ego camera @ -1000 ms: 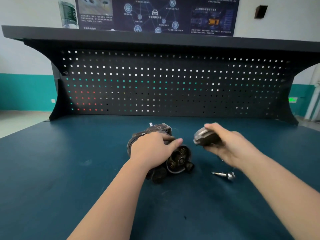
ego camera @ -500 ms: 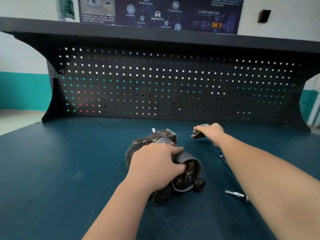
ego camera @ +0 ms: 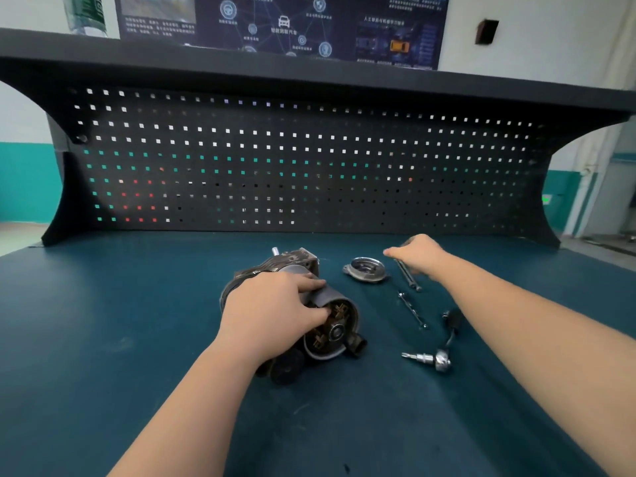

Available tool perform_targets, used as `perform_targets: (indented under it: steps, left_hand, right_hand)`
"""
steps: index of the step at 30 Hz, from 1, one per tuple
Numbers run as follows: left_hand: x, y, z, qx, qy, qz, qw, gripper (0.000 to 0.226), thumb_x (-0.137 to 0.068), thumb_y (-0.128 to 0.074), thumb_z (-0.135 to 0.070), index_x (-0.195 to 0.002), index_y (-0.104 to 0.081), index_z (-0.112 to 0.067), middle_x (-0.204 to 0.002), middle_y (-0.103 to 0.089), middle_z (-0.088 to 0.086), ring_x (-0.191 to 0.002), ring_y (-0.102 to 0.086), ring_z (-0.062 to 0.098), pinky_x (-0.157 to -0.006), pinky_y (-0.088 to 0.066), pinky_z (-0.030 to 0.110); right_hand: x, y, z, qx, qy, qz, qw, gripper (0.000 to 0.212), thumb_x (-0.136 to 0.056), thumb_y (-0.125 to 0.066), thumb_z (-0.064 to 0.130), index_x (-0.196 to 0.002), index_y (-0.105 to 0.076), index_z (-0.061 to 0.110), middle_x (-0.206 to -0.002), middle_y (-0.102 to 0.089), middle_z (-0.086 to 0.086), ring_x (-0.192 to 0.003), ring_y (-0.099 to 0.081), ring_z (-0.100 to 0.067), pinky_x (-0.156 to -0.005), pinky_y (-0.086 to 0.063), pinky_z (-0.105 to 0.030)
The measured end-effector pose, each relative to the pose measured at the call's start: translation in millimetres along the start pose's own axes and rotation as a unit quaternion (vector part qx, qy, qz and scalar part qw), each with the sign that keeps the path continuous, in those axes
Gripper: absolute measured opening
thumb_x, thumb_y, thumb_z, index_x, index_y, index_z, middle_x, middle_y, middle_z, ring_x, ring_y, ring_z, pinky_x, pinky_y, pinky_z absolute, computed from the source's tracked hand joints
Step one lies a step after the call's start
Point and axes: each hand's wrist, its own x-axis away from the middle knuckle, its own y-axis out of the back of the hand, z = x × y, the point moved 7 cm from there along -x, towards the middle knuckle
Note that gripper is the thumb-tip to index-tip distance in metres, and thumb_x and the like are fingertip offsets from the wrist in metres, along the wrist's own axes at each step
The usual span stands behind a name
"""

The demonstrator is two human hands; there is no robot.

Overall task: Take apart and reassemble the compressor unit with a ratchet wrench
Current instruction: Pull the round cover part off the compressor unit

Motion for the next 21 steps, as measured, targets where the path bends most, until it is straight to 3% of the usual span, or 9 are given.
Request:
perform_targets:
  steps: [3, 7, 9, 10, 12, 14, 16, 19, 21]
  left_hand:
    - [1, 2, 0, -0.01, 0.005, -0.007, 1.0, 0.042, -0.068, -0.057, -0.06, -0.11, -0.053, -0.063, -0.096, -0.068, -0.021, -0.072, -0.045, 0.006, -0.048, -0.027, 0.01]
    - [2, 2, -1, -0.021, 0.009, -0.002, 1.0, 0.042, -0.068, -0.057, -0.064, -0.11, -0.054, -0.062, -0.103, -0.067, -0.021, -0.085, -0.056, 0.01, -0.055, -0.037, 0.02]
    - [3, 2, -1, -0.013, 0.014, -0.003, 1.0, 0.042, -0.068, -0.058, -0.066, -0.109, -0.055, -0.061, -0.106, -0.066, -0.022, -0.094, -0.059, 0.012, -0.065, -0.044, 0.024]
    - [4, 3, -1, -0.001, 0.014, -0.003, 1.0, 0.041, -0.068, -0.058, -0.067, -0.108, -0.057, -0.059, -0.107, -0.066, -0.022, -0.098, -0.059, 0.012, -0.07, -0.046, 0.025]
    - [7, 5, 2, 0.043, 0.009, 0.0, 0.999, 0.036, -0.07, -0.058, -0.067, -0.105, -0.061, -0.057, -0.108, -0.066, -0.023, -0.101, -0.059, 0.011, -0.076, -0.049, 0.027]
    - [11, 10, 0, 0.096, -0.002, -0.021, 0.995, 0.029, -0.077, -0.055, -0.063, -0.103, -0.064, -0.052, -0.103, -0.067, -0.022, -0.1, -0.06, 0.01, -0.077, -0.051, 0.03]
    - [18, 21, -9, 0.108, -0.019, -0.099, 0.989, 0.023, -0.086, -0.053, -0.05, -0.098, -0.07, -0.04, -0.096, -0.071, -0.016, -0.093, -0.064, 0.013, -0.07, -0.049, 0.028]
    - [36, 41, -49, 0.073, -0.141, -0.243, 0.957, 0.036, -0.089, -0.046, -0.034, -0.073, -0.071, -0.015, -0.065, -0.065, -0.004, -0.065, -0.062, 0.024, -0.059, -0.046, 0.029]
    - [48, 33, -84, 0.057, -0.258, -0.234, 0.936, 0.038, -0.09, -0.045, -0.029, -0.065, -0.066, -0.009, -0.059, -0.061, -0.002, -0.059, -0.059, 0.025, -0.059, -0.047, 0.032]
  right_hand:
    - [42, 23, -25, 0.122, -0.059, -0.007, 0.991, 0.035, -0.082, -0.059, 0.028, -0.056, -0.044, 0.01, -0.046, -0.047, -0.004, -0.047, -0.047, -0.022, -0.051, -0.04, -0.024]
    - [92, 30, -57, 0.212, -0.12, 0.096, 0.965, 0.026, -0.084, -0.052, 0.025, -0.065, -0.051, 0.007, -0.051, -0.056, -0.007, -0.04, -0.05, -0.02, -0.047, -0.041, -0.019]
    - [105, 31, -59, 0.217, -0.083, 0.118, 0.965, 0.024, -0.086, -0.051, 0.025, -0.069, -0.052, 0.008, -0.056, -0.06, -0.007, -0.041, -0.052, -0.019, -0.048, -0.042, -0.02]
    - [108, 29, -57, 0.216, -0.027, 0.125, 0.968, 0.019, -0.086, -0.053, 0.027, -0.074, -0.055, 0.013, -0.061, -0.063, -0.004, -0.046, -0.055, -0.017, -0.051, -0.045, -0.022]
    - [119, 20, -51, 0.191, 0.103, 0.177, 0.96, 0.004, -0.086, -0.057, 0.033, -0.089, -0.061, 0.034, -0.083, -0.064, 0.008, -0.074, -0.062, -0.012, -0.072, -0.05, -0.027]
    - [131, 14, -51, 0.164, 0.18, 0.246, 0.938, 0.019, -0.088, -0.058, 0.037, -0.092, -0.059, 0.055, -0.1, -0.056, 0.016, -0.097, -0.055, -0.006, -0.092, -0.044, -0.029]
    - [131, 16, -57, 0.151, 0.201, 0.272, 0.929, 0.022, -0.087, -0.062, 0.041, -0.091, -0.059, 0.063, -0.108, -0.053, 0.019, -0.104, -0.051, -0.003, -0.099, -0.039, -0.029]
    - [128, 14, -60, 0.128, 0.23, 0.288, 0.921, 0.023, -0.079, -0.071, 0.043, -0.092, -0.063, 0.061, -0.108, -0.055, 0.023, -0.107, -0.051, -0.001, -0.101, -0.039, -0.029]
    - [126, 11, -58, 0.137, 0.246, 0.276, 0.919, 0.026, -0.074, -0.073, 0.046, -0.091, -0.062, 0.062, -0.108, -0.053, 0.022, -0.109, -0.045, -0.005, -0.1, -0.037, -0.028]
